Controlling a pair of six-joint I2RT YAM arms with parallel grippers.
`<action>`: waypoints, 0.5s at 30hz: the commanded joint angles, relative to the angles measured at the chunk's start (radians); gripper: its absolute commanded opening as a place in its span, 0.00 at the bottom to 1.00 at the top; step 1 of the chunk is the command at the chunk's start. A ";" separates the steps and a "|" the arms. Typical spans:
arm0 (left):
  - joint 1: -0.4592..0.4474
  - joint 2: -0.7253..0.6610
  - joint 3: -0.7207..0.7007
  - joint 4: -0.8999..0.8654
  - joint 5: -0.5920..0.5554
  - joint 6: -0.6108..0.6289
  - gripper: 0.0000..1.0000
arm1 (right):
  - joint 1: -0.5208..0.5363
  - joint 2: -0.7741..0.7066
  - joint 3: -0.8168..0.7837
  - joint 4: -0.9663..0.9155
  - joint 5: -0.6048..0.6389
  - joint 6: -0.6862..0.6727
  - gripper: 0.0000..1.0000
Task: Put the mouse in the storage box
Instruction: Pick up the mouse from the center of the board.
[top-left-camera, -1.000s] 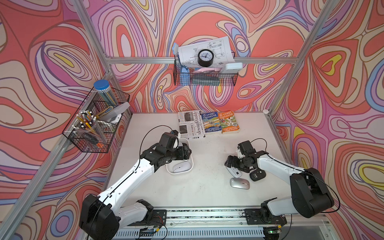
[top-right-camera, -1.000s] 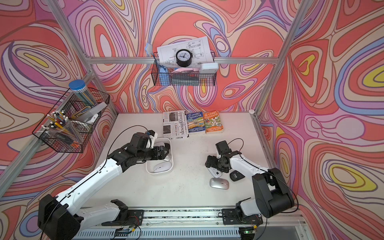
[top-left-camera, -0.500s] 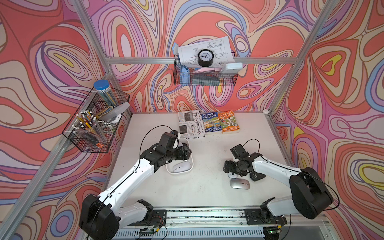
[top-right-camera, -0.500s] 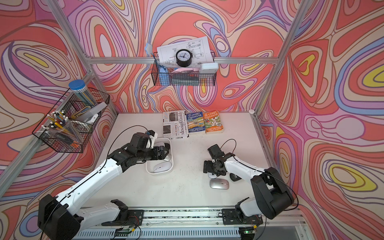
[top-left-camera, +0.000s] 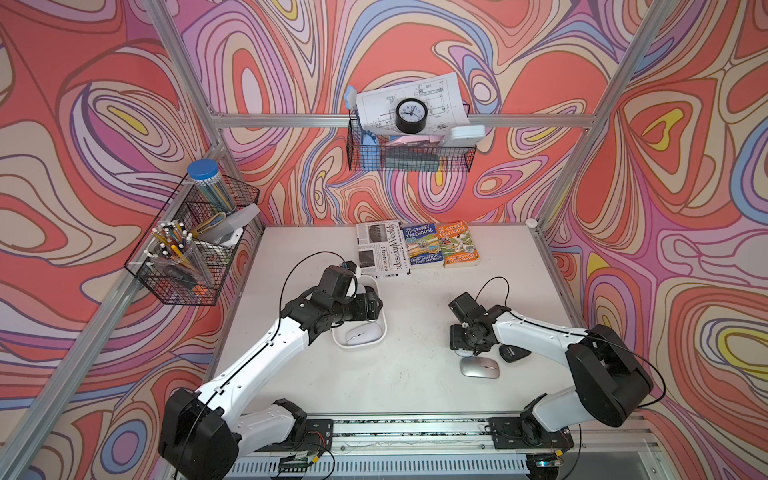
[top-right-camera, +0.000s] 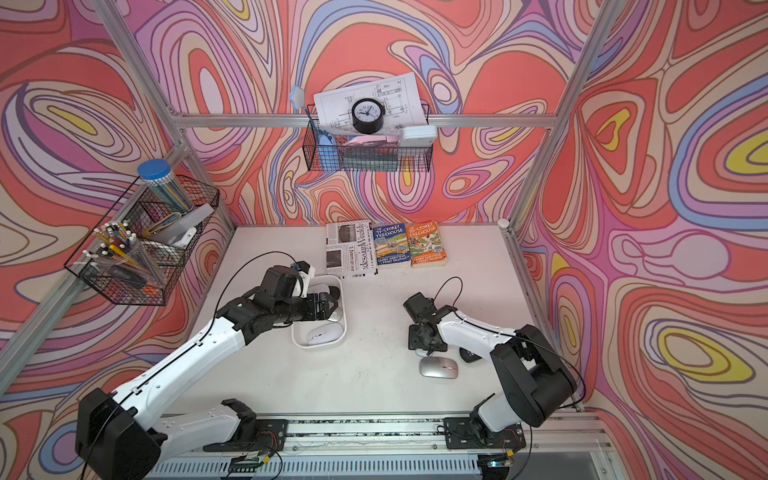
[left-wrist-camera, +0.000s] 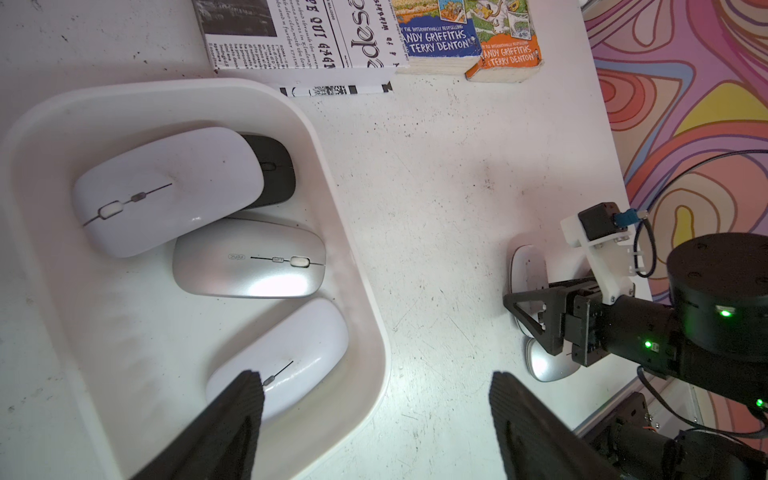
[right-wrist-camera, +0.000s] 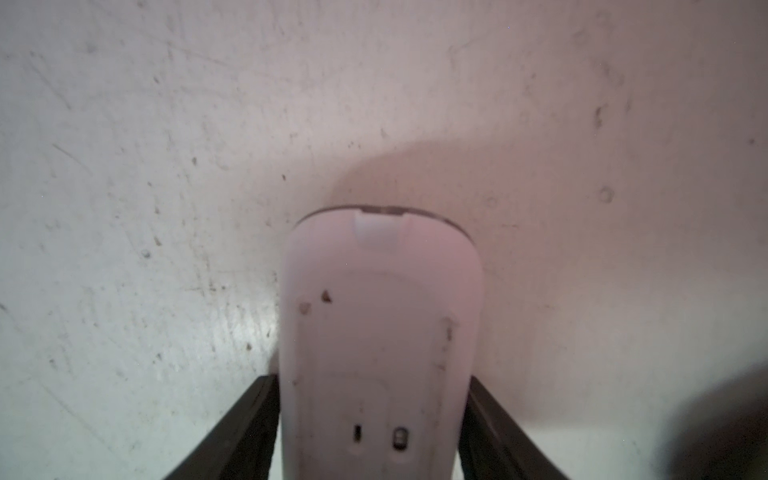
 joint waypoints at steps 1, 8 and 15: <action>0.006 -0.001 -0.007 -0.011 -0.009 -0.006 0.83 | 0.005 0.021 0.006 -0.002 0.021 0.017 0.62; 0.008 -0.008 -0.006 -0.002 0.017 -0.021 0.84 | 0.005 0.008 0.006 0.032 0.004 -0.003 0.54; 0.007 -0.034 -0.002 0.020 0.084 -0.043 0.83 | 0.005 -0.130 0.016 0.163 -0.102 -0.125 0.51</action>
